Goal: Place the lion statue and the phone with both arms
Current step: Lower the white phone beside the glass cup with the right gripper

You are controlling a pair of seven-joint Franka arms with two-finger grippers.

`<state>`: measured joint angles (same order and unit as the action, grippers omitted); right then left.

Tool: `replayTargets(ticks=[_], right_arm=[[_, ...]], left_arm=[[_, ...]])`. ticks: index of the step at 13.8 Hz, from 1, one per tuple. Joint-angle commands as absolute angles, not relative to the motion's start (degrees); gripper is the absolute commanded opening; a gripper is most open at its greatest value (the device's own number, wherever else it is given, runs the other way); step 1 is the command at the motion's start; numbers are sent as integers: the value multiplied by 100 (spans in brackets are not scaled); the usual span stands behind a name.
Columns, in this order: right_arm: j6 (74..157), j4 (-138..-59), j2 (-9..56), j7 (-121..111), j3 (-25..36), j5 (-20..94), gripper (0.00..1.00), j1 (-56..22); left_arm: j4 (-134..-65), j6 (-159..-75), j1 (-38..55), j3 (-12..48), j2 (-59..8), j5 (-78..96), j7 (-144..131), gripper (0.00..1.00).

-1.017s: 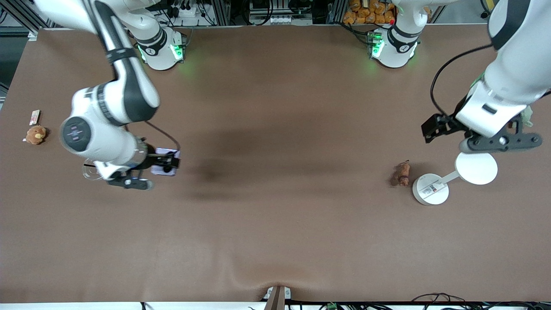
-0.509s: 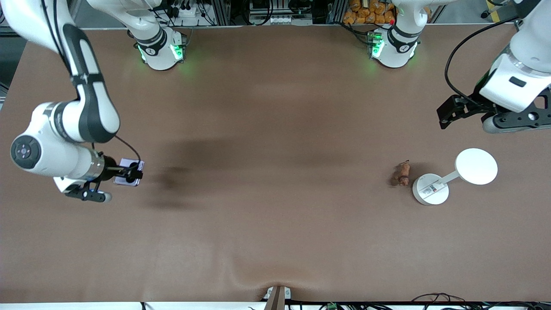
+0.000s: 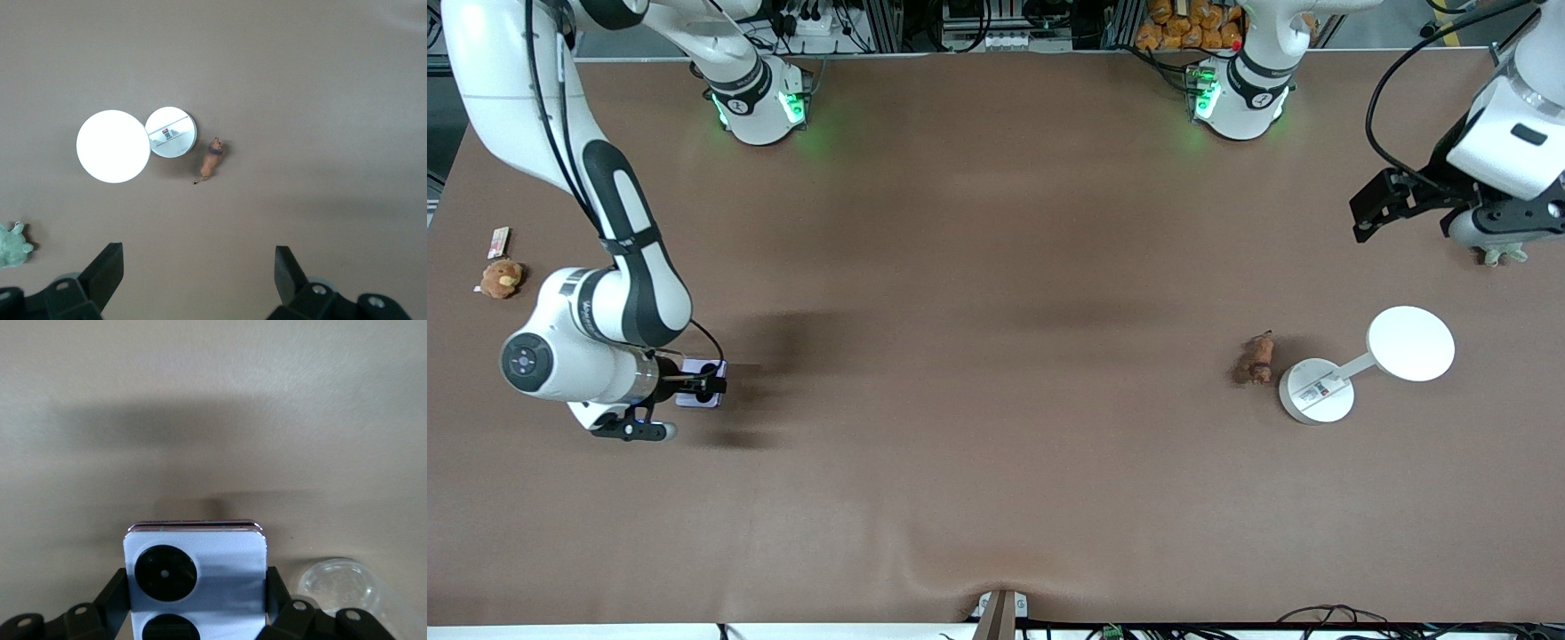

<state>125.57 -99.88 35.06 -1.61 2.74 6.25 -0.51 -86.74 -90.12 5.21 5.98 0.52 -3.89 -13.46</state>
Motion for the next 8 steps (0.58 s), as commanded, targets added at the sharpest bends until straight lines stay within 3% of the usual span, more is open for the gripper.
replayTargets(ticks=[1,2,3,4,5,8], right_arm=[[12437,-9888,3656,-211,158,562,19,62],[12454,-9922,3700,-211,158,562,21,62],[12480,-9923,3726,-211,158,562,34,70],[12480,-9914,3735,-211,158,562,93,79],[12472,-9905,3727,-202,158,571,100,88],[12428,-9870,3665,-202,158,571,100,79]], left_arm=[[-8868,-8948,782,230,255,-281,-1222,100],[-8859,-8904,774,202,255,-281,-1143,100],[-8851,-8834,747,220,255,-281,-1064,100],[-8851,-8833,730,220,246,-281,-1055,100],[-8833,-8833,721,220,246,-281,-1055,100],[-8815,-8850,703,211,211,-281,-1046,100]])
